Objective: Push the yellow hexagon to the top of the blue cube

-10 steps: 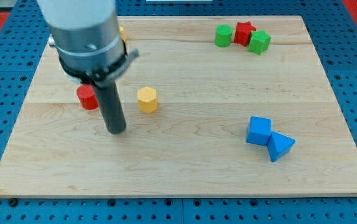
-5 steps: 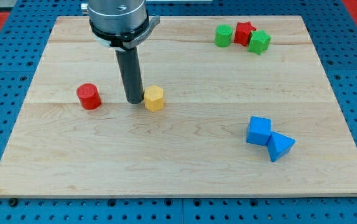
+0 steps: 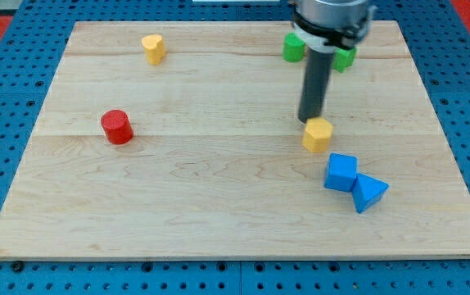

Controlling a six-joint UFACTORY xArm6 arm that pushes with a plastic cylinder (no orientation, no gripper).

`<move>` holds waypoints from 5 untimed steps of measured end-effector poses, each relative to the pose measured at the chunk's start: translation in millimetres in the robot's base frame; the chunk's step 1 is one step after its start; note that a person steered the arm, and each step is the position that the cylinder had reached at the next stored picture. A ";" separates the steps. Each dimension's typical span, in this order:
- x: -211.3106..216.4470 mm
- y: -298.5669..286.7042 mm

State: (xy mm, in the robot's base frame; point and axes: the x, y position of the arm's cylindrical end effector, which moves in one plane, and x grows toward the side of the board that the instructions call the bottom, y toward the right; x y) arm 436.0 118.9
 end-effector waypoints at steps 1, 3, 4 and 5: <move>28.4 25.0; -64.7 -71.3; -112.3 -78.1; -178.6 -93.7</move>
